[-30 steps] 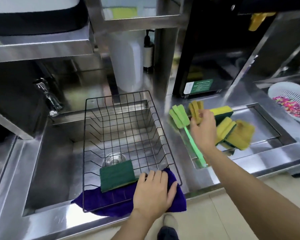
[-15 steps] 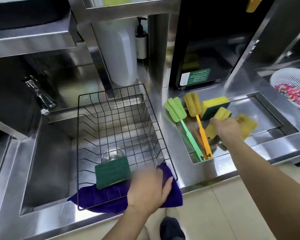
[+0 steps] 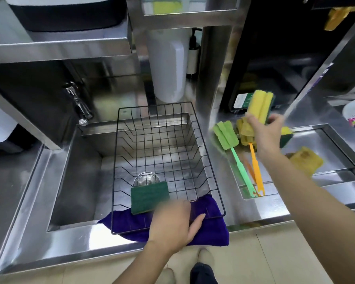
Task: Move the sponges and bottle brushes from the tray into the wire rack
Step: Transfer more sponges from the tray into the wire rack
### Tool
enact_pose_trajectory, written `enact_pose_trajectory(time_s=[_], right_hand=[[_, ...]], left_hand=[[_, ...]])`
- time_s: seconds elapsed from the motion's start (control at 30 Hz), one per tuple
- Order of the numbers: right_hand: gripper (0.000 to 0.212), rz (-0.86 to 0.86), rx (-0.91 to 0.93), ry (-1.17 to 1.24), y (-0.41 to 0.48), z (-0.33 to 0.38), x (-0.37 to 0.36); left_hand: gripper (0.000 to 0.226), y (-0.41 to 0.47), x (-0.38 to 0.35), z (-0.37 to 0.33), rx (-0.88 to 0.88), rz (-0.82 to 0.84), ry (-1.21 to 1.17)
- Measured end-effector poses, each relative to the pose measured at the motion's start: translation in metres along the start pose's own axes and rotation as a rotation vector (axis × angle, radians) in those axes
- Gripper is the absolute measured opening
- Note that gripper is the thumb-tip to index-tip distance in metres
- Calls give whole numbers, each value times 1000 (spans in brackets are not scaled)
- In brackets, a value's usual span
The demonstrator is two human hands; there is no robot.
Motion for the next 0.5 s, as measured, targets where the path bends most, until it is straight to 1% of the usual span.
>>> enact_pose_trajectory(time_s=[0.07,0.1,0.23,0.4,0.5], right_hand=[[56,73,133,-60,-16,9,-25],[58,129,170,-89,-24,11,-38],[58,406,313,-307,-62,5,-94],[64,794,494,-662,-110,-20,-150],[61,958,592,-830,-129,-35,-169]], left_hand=[[49,-7,3,12,49,-37,7],[50,-10,4,18,74,-52,6],[59,-20,6,28,140,-79,-2],[58,-21,8,27,205,-34,3],[52,-21,8,29,218,14,10]])
Point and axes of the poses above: each hand's wrist, its own y-axis towards the middle knuckle, its own x-axis out of the back of the hand, z = x × y, the point moved 3 cm from there along y, towards the middle knuckle, and after that the axes turned 1 degree about -z, right-handed, at the moved point
